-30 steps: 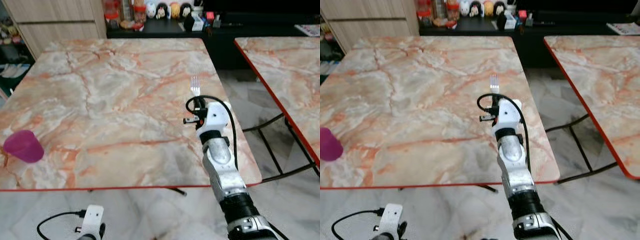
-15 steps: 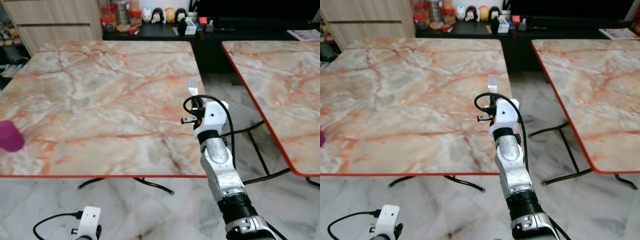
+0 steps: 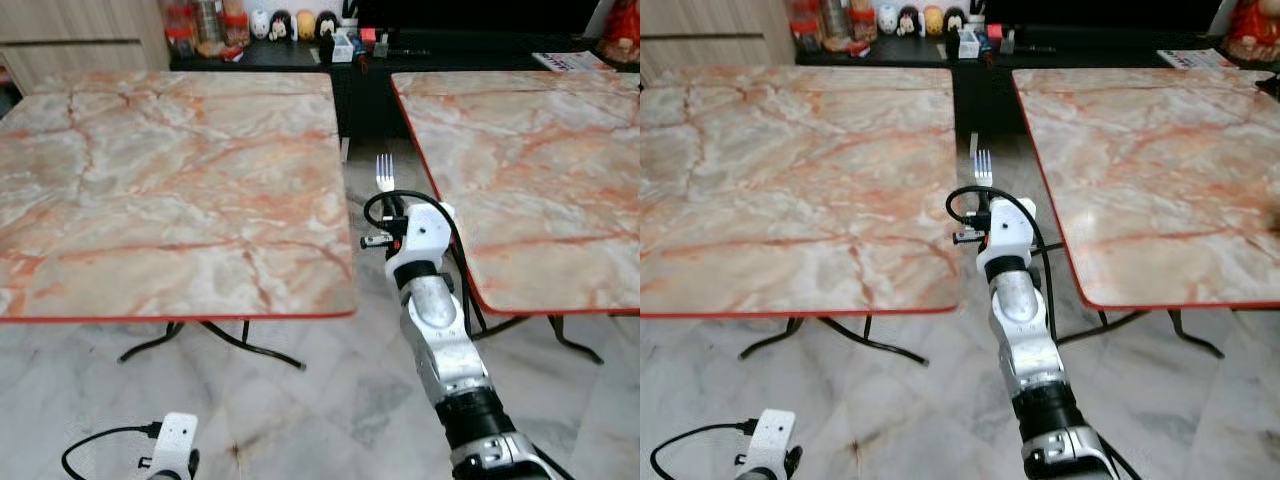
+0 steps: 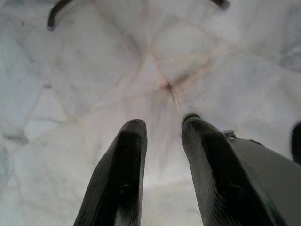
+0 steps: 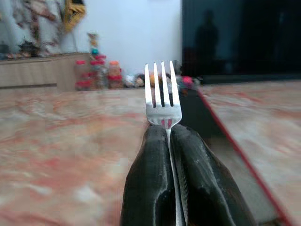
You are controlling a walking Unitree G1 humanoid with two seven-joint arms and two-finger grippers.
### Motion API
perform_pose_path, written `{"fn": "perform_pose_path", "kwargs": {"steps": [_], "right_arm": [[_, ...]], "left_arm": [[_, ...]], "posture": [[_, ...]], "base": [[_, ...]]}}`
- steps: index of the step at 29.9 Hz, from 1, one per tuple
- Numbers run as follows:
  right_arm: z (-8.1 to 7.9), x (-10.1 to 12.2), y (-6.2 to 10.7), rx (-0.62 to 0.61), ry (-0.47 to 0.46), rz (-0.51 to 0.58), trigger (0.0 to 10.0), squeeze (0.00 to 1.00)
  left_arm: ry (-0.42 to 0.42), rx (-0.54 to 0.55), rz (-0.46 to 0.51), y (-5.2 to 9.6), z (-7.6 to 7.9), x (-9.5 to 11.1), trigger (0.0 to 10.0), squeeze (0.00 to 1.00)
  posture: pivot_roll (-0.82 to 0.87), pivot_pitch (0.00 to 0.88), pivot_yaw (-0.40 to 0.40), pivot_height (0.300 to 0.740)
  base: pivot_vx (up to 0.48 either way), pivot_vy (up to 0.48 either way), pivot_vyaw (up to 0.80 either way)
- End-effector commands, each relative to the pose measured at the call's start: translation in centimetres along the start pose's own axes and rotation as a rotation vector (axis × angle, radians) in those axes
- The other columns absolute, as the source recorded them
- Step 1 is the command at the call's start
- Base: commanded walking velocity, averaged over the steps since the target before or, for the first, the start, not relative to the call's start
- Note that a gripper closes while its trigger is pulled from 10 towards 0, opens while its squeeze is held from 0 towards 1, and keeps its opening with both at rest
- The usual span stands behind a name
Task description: Setting the table
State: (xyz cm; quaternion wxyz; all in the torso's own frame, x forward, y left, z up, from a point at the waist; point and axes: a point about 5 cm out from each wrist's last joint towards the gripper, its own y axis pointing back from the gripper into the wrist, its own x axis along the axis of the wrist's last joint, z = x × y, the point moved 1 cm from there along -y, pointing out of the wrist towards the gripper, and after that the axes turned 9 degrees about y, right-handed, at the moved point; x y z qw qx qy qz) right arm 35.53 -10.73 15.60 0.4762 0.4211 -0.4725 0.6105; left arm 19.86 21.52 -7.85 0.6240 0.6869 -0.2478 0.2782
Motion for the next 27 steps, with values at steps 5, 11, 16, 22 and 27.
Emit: {"fn": "perform_pose_path", "kwargs": {"steps": [5, 11, 16, 22, 27], "right_arm": [[0.27, 0.22, -0.03, -0.008, 0.021, 0.003, 10.0, 0.0], [0.31, 0.4, 0.0, -0.015, 0.019, 0.017, 10.0, 0.0], [0.24, 0.25, -0.01, -0.007, 0.015, 0.002, 10.0, 0.0], [0.16, 0.25, -0.03, -0.002, 0.027, 0.002, 10.0, 0.0], [0.16, 0.17, -0.03, -0.004, 0.01, -0.003, 10.0, 0.0]], "left_arm": [[-0.01, -0.012, -0.03, 0.13, 0.43, -0.76, 10.0, 0.0], [-0.01, -0.011, -0.03, 0.14, 0.4, -0.76, 10.0, 0.0], [-0.005, -0.008, -0.023, 0.14, 0.43, -0.72, 10.0, 0.0], [-0.002, -0.008, -0.022, 0.14, 0.45, -0.69, 10.0, 0.0], [0.0, -0.009, -0.02, 0.13, 0.5, -0.66, 10.0, 0.0]], "posture": [[0.0, 0.137, 0.002, 0.74], [0.01, 0.139, 0.003, 0.74], [0.01, 0.137, -0.001, 0.74], [0.01, 0.136, -0.004, 0.74], [0.01, 0.135, -0.006, 0.74]], "base": [[0.0, -0.338, 0.0], [0.0, -0.334, 0.0], [0.05, -0.319, 0.1], [0.307, -0.265, 0.31], [0.363, -0.099, 0.0]]}}
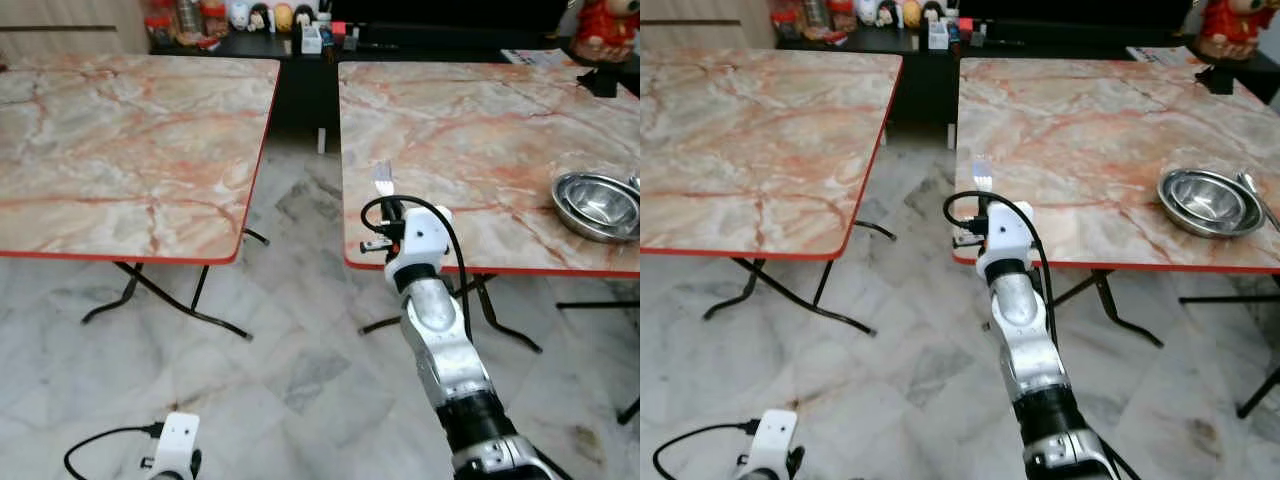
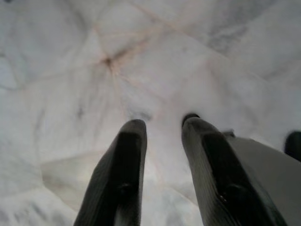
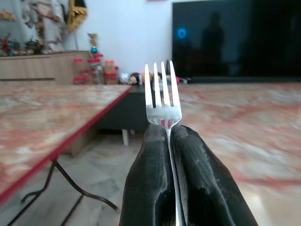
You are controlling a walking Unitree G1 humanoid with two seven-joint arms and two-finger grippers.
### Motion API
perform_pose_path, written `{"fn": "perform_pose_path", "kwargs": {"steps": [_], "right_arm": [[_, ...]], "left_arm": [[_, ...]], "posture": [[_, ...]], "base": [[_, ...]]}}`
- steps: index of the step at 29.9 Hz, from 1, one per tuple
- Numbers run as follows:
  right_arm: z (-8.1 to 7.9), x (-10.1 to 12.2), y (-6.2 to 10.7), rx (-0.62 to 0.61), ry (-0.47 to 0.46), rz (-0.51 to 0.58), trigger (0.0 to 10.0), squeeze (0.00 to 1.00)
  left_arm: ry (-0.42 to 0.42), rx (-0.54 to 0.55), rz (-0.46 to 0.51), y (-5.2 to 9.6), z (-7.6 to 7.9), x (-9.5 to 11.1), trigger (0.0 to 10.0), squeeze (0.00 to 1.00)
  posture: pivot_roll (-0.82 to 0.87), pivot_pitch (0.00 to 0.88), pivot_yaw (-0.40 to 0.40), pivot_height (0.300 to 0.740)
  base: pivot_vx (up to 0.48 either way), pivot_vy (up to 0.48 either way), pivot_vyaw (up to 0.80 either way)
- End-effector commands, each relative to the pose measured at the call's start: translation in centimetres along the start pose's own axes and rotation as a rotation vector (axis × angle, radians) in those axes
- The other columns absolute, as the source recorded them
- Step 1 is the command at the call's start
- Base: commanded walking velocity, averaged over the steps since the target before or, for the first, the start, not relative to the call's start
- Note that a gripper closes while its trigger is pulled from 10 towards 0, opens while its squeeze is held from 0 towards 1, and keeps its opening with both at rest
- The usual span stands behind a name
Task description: Setting the table
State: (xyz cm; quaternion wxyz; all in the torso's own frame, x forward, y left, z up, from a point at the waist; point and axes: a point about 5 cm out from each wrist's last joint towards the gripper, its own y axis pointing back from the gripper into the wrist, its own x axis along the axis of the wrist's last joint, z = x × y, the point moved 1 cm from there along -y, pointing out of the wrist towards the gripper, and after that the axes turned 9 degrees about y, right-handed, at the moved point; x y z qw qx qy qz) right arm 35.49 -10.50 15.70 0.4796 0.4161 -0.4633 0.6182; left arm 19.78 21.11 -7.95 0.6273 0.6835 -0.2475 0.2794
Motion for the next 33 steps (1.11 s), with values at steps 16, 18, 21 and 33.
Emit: {"fn": "perform_pose_path", "kwargs": {"steps": [16, 18, 21, 33], "right_arm": [[0.41, 0.01, -0.08, -0.022, -0.02, -0.006, 10.0, 0.0], [0.45, 0.06, -0.12, -0.025, -0.02, -0.005, 10.0, 0.0], [0.48, 0.05, -0.12, -0.029, -0.022, -0.005, 10.0, 0.0], [0.56, 0.06, -0.15, -0.033, -0.023, -0.005, 10.0, 0.0]], "left_arm": [[-0.003, -0.022, -0.007, 0.05, 0.24, -0.25, 10.0, 0.0], [-0.001, -0.025, -0.003, 0.04, 0.31, -0.16, 10.0, 0.0], [0.0, -0.025, -0.002, 0.03, 0.32, -0.14, 10.0, 0.0], [0.001, -0.025, 0.003, 0.01, 0.33, -0.05, 10.0, 0.0]], "posture": [[0.01, 0.133, -0.001, 0.74], [0.01, 0.133, 0.0, 0.74], [0.01, 0.133, -0.001, 0.74], [0.01, 0.13, 0.0, 0.74]], "base": [[0.31, -0.092, 0.0], [0.0, -0.48, 0.0], [0.0, -0.48, 0.0], [0.0, -0.48, 0.0]]}}
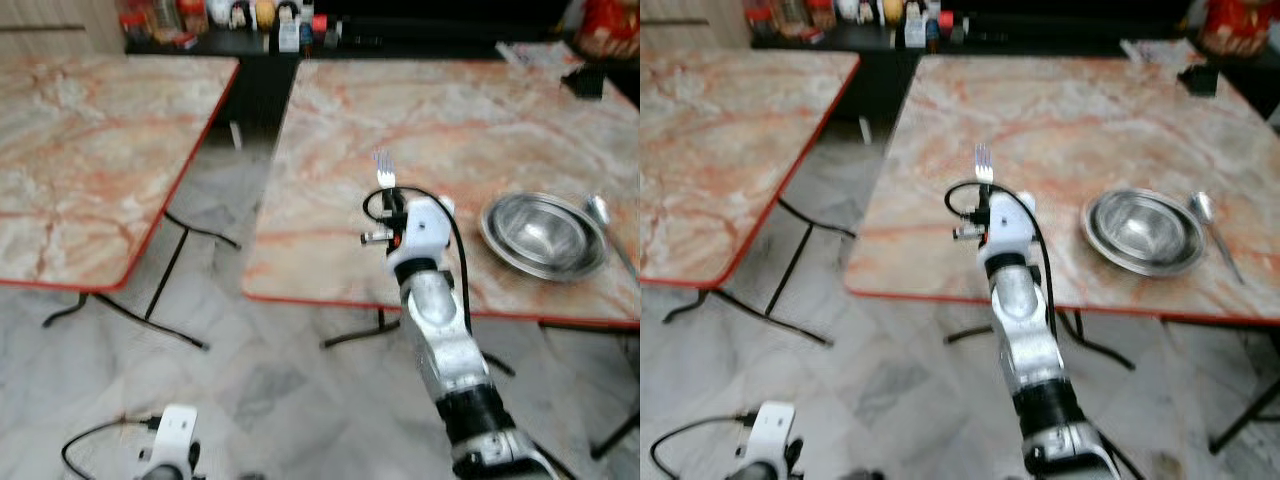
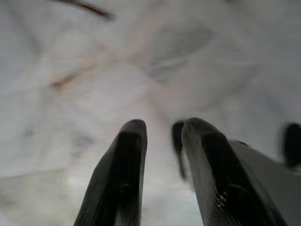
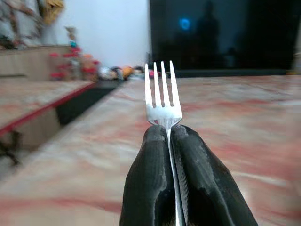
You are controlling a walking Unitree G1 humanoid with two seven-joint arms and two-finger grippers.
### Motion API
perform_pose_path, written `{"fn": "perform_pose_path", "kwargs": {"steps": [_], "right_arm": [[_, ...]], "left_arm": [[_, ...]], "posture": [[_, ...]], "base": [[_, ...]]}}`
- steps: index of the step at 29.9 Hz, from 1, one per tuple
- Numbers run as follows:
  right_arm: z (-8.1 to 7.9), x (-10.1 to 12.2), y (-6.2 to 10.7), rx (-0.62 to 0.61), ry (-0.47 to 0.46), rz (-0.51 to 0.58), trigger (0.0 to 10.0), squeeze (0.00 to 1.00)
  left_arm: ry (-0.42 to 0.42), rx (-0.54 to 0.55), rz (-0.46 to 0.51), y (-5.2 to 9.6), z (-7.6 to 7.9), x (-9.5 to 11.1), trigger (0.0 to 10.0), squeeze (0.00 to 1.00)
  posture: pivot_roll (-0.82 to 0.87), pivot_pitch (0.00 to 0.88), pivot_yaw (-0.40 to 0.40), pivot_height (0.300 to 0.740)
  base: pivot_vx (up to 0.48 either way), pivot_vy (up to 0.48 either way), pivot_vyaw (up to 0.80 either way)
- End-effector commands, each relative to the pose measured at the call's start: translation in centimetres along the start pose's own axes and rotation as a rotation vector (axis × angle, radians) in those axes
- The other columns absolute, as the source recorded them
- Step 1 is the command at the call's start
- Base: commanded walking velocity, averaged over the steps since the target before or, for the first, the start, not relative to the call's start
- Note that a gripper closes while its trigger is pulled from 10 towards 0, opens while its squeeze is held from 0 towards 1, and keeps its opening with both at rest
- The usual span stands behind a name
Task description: Setting the table
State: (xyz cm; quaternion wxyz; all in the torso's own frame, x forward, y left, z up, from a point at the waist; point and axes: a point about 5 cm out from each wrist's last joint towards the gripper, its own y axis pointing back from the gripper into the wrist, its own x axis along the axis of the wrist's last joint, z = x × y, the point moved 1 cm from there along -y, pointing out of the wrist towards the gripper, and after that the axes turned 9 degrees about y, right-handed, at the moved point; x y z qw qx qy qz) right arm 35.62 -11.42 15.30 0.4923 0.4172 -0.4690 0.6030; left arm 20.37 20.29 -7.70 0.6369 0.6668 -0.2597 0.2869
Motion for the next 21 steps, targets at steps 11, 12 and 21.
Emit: {"fn": "perform_pose_path", "kwargs": {"steps": [11, 12, 21], "right_arm": [[-0.39, 0.52, -0.05, 0.001, -0.017, 0.017, 10.0, 0.0], [-0.39, 0.52, -0.03, 0.001, -0.018, 0.017, 10.0, 0.0], [-0.34, 0.48, 0.01, -0.001, -0.019, 0.016, 10.0, 0.0]], "left_arm": [[-0.015, 0.022, -0.028, 0.25, -0.72, -0.71, 10.0, 0.0], [-0.015, 0.023, -0.027, 0.25, -0.73, -0.7, 10.0, 0.0], [-0.015, 0.023, -0.025, 0.24, -0.73, -0.66, 10.0, 0.0]], "posture": [[0.0, 0.132, 0.001, 0.74], [0.0, 0.132, 0.002, 0.74], [0.0, 0.132, -0.001, 0.74]], "base": [[0.0, -0.475, 0.0], [0.0, -0.446, 0.0], [0.027, -0.43, 0.0]]}}
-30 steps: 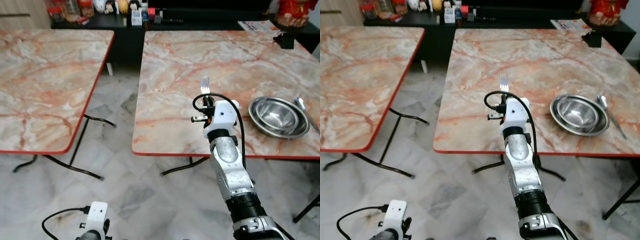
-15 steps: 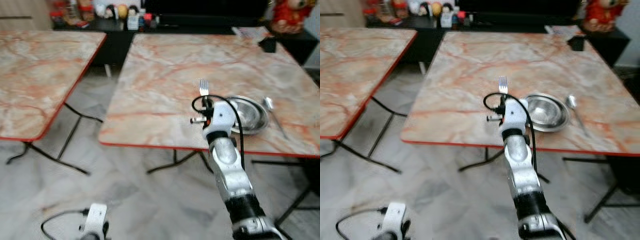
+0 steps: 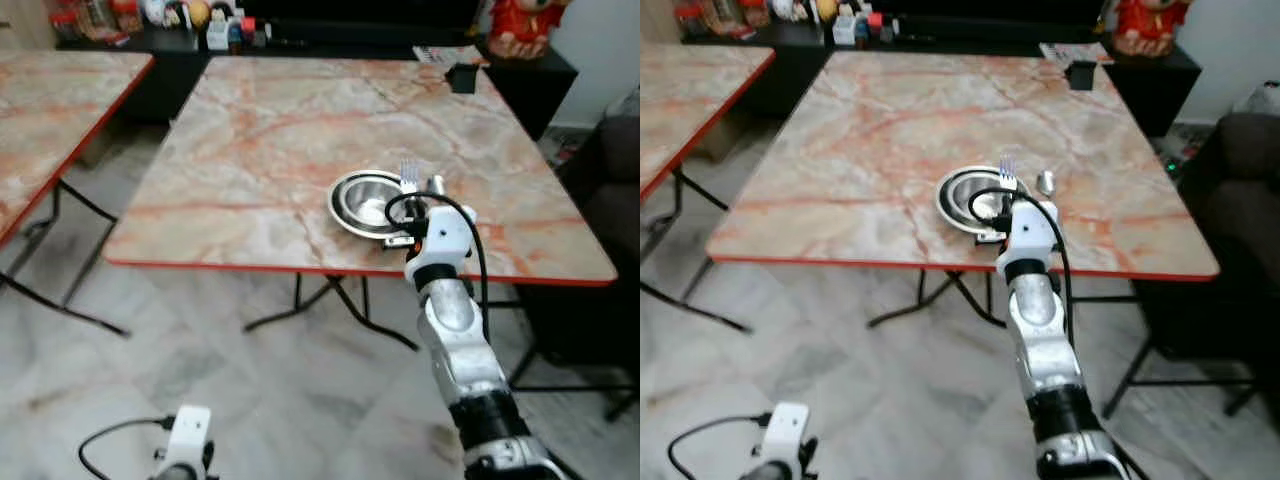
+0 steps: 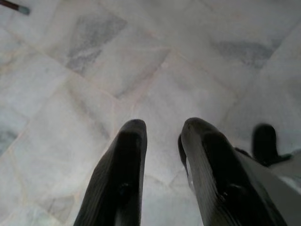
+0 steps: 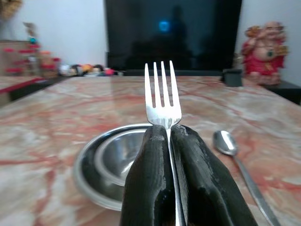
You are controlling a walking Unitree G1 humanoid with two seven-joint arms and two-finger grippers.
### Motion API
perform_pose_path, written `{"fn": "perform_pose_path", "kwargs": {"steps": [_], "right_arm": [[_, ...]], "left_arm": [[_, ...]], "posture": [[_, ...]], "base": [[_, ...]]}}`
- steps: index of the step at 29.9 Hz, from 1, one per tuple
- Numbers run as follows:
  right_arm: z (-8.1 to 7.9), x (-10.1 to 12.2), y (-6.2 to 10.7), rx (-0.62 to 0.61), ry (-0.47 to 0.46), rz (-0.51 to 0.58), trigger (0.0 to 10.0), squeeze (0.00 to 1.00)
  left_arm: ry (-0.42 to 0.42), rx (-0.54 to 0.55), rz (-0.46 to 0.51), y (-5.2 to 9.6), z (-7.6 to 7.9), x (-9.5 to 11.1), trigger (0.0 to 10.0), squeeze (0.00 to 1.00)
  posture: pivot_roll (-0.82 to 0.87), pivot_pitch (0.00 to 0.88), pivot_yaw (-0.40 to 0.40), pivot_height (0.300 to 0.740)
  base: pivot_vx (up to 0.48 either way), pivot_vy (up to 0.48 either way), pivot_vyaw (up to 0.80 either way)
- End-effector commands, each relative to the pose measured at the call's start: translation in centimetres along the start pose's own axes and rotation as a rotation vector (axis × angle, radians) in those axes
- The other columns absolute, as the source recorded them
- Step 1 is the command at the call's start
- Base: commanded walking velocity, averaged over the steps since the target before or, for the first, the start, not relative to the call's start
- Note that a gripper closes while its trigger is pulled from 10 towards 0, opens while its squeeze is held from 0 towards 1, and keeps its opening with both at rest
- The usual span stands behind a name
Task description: Setting the table
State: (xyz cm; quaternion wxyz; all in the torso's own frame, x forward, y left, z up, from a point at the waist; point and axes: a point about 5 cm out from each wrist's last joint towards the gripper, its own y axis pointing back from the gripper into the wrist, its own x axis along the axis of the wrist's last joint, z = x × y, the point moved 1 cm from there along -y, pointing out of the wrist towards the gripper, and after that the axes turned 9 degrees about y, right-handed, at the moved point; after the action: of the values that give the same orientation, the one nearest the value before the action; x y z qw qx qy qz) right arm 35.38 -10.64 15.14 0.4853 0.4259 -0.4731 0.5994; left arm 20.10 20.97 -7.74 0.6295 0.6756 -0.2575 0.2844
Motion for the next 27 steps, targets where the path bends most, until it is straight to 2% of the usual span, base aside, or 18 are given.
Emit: {"fn": "perform_pose_path", "kwargs": {"steps": [1, 4, 18, 27], "right_arm": [[0.47, 0.45, -0.19, -0.008, 0.005, 0.015, 10.0, 0.0], [0.46, 0.42, -0.16, -0.007, 0.005, 0.014, 10.0, 0.0], [0.62, 0.42, -0.1, -0.015, -0.009, 0.015, 10.0, 0.0], [0.5, 0.4, -0.04, -0.016, -0.019, 0.013, 10.0, 0.0]], "left_arm": [[-0.005, 0.002, -0.018, 0.1, -0.03, -0.44, 10.0, 0.0], [-0.003, 0.006, -0.018, 0.11, -0.06, -0.47, 10.0, 0.0], [0.023, 0.018, 0.009, 0.06, -0.14, -0.08, 10.0, 0.0], [0.016, 0.02, 0.013, 0.04, -0.27, 0.07, 10.0, 0.0]], "posture": [[0.0, 0.132, -0.001, 0.74], [0.0, 0.132, -0.001, 0.74], [0.0, 0.129, -0.005, 0.74], [0.0, 0.13, -0.001, 0.74]], "base": [[0.244, -0.412, 0.0], [0.252, -0.349, 0.0], [0.0, 0.0, 0.0], [0.344, 0.0, 0.0]]}}
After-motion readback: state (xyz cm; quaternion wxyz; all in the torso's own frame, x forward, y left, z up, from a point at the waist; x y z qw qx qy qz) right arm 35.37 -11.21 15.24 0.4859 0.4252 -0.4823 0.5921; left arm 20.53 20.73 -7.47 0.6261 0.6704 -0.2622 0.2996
